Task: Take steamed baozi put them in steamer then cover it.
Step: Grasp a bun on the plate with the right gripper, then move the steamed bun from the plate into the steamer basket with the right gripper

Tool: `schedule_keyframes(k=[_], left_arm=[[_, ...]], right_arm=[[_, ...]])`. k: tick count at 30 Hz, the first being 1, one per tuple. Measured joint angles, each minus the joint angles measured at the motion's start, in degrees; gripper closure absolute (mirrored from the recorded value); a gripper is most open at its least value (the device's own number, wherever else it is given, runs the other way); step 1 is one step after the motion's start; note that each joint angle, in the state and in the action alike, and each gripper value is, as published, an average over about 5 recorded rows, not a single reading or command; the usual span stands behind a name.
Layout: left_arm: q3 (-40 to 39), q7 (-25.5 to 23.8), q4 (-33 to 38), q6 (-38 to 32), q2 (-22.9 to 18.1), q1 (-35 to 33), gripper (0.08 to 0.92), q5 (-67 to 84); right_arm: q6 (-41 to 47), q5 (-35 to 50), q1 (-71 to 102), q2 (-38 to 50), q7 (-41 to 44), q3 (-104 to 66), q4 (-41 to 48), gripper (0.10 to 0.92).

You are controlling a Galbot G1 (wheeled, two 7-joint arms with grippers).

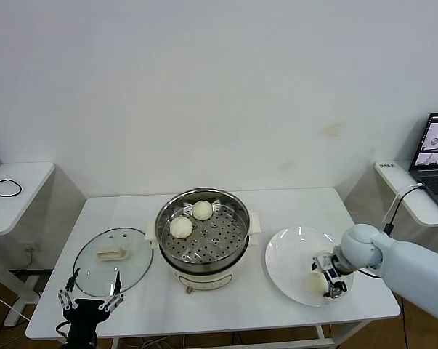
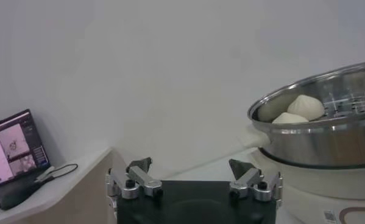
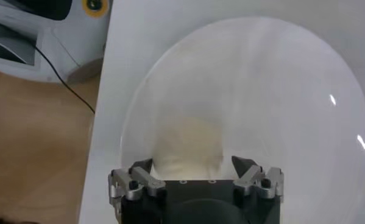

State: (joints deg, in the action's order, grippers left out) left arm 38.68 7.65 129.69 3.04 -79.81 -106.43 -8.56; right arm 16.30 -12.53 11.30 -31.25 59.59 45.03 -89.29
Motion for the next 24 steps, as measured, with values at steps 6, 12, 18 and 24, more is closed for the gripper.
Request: schedule_keyframes(k=[6,12,18,24], left_arm=[[0.0,0.0,-0.1,0.1,0.0,0.4,0.177,0.0],[0.0,0.0,-0.2,0.1,0.1,0.7,0.177,0.1],[0.1,0.0,-0.4,0.2,0.3,1.2,0.177,0.3],[-0.1,-0.1,-0.6,0.4,0.6,1.8,0.177,0.4]], right_arm=[[0.0,0.3,-0.5,-0.7,0.7,0.0,0.7,0.385],[-0.1,0.9,-1.6,-0.8,1.9,-0.4,1.5,0.439],[-0.1,2.2,-3.5,-0.3,3.1,-1.7,1.7,0.458],[0.0,4.4,-7.3,0.2,4.2,-2.4,1.8,0.449]])
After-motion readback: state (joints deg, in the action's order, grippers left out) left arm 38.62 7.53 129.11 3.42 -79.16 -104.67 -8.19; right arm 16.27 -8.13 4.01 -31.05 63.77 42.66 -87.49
